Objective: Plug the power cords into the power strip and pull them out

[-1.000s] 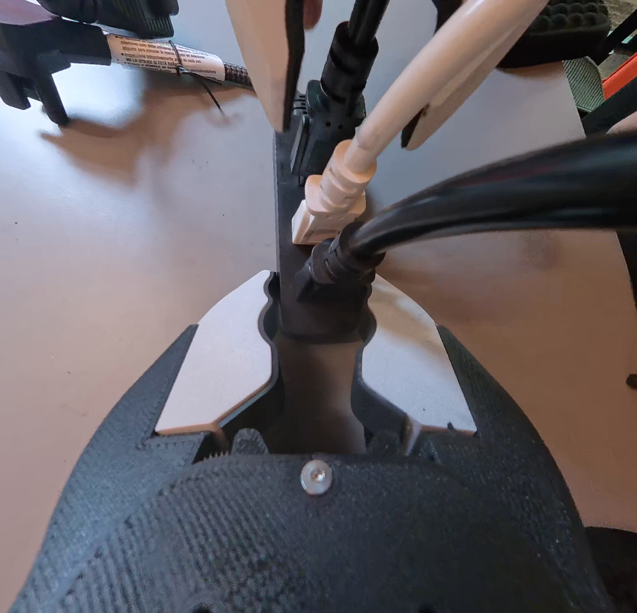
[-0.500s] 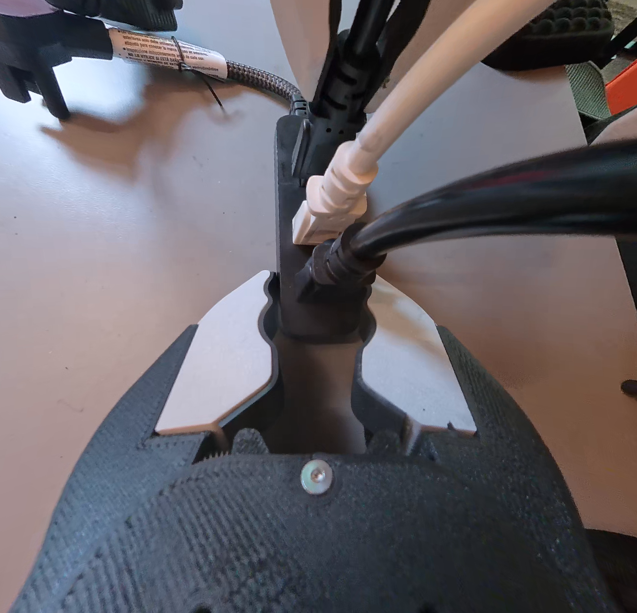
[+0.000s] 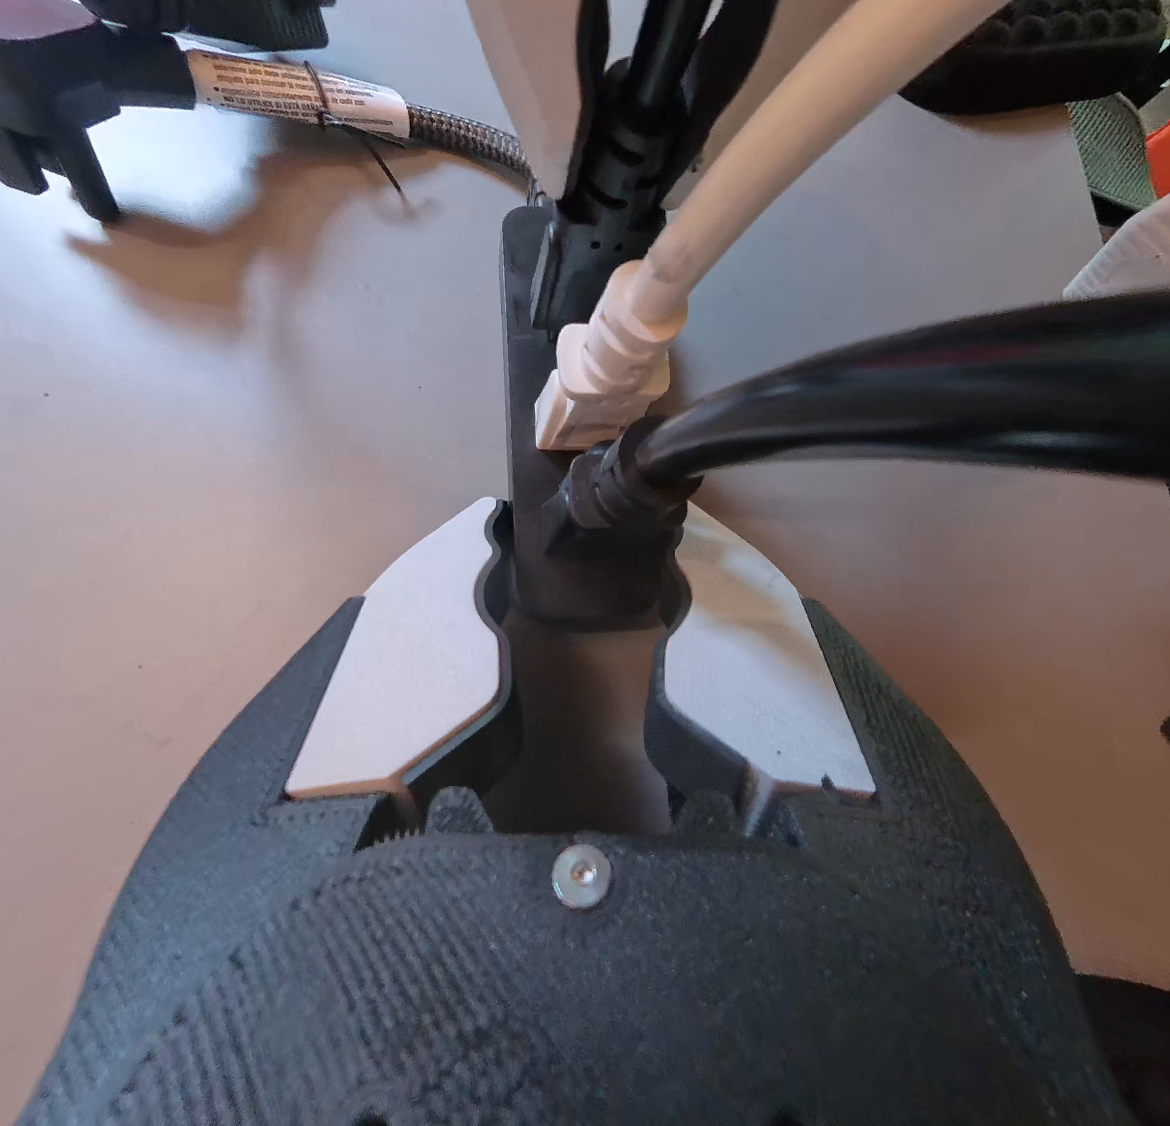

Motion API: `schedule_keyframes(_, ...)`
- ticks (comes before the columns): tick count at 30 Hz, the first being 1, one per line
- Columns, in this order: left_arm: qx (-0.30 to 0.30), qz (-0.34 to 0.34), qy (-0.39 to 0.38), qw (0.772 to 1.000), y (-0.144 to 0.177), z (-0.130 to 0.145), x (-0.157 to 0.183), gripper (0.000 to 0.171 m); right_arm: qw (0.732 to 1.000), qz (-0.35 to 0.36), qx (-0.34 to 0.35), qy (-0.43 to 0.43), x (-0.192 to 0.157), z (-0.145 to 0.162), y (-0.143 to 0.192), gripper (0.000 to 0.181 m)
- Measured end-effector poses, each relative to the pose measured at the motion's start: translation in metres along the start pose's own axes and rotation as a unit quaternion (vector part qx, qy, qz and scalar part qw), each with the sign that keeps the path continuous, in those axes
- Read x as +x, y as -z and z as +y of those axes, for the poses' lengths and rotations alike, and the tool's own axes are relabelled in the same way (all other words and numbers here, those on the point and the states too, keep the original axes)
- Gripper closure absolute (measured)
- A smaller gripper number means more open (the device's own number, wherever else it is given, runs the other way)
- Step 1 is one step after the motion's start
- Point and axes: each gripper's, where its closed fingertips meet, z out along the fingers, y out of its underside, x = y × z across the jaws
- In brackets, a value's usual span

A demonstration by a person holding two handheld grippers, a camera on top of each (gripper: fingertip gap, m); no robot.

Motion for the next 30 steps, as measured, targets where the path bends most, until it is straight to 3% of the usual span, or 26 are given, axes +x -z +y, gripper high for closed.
schedule_keyframes(10, 0.005, 0.001, -0.010, 1.000, -0.0005, -0.0002, -0.0001, 0.126, 1.000, -0.029, -0.002, -0.003, 0.0038, -0.0033, -0.0008, 0.163)
schedule_keyframes(13, 0.008, 0.002, -0.001, 1.000, -0.0005, -0.0001, -0.0002, 0.126, 1.000, 0.005, -0.005, 0.017, -0.0009, -0.0015, -0.0002, 0.163)
schedule_keyframes(30, 0.003, -0.003, -0.003, 1.000, -0.0014, -0.0007, 0.0006, 0.126, 1.000, -0.015, 0.007, -0.006, 0.0006, -0.0045, -0.0010, 0.163)
